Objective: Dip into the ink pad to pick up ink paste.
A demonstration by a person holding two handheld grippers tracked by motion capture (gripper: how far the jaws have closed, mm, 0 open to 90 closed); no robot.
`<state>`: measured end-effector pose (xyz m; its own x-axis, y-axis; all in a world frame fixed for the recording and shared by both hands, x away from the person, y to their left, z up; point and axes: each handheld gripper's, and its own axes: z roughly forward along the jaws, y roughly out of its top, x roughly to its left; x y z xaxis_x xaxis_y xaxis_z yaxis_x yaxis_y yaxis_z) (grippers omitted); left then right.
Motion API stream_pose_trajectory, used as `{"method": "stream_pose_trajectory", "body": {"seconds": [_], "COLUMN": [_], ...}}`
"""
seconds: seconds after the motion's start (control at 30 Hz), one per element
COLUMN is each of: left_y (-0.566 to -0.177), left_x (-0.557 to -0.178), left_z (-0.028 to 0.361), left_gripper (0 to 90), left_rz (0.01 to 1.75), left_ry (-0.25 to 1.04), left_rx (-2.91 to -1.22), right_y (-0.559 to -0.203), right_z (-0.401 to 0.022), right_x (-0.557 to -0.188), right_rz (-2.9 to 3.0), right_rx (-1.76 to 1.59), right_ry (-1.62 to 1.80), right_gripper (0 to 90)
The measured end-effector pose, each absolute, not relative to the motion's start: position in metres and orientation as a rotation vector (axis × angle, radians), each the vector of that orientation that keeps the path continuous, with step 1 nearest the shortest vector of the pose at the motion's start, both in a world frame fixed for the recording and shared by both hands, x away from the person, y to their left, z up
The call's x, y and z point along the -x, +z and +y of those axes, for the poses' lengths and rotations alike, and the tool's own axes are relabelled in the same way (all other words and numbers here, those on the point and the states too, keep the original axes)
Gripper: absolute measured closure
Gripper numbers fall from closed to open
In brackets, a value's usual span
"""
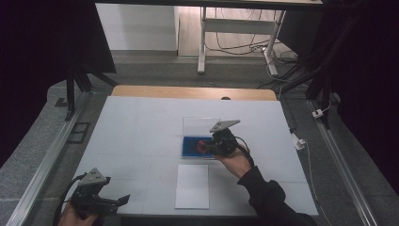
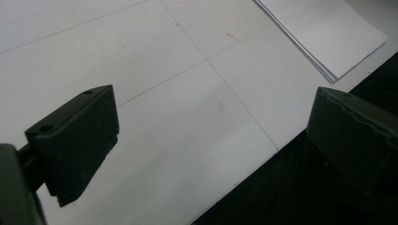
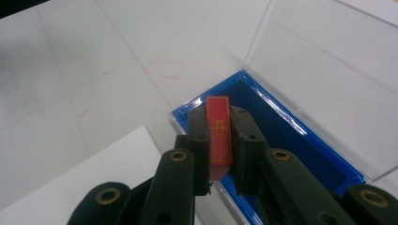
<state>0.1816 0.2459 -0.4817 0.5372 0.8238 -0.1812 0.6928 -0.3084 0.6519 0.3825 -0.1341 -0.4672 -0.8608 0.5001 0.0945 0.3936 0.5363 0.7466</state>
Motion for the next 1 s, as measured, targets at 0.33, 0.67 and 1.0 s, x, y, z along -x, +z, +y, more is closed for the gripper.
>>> {"method": "stream_pose_trajectory", "body": {"seconds": [0.33, 0.67, 1.0], "left_y": [-0.482, -0.482, -0.482], "left_x": [-0.182, -0.181, -0.182], "left_z": [0.246, 0.247, 0.246], "left_gripper": [3.3, 3.3, 3.4], "left_rz": [1.223, 1.22, 1.22], "left_ry": [0.243, 0.243, 0.244], "left_rx": [-2.078, -2.076, -2.081], "right_y": [-0.458, -0.453, -0.447], "right_z": [-0.14, -0.142, -0.15], "right_x": [-0.368, -0.355, -0.336], "right_rz": [2.64, 2.657, 2.678], "right_rx": [-0.722, -0.696, -0.656], "right_ry": [1.246, 1.277, 1.307], "right_gripper": [79.7, 79.7, 79.7]}}
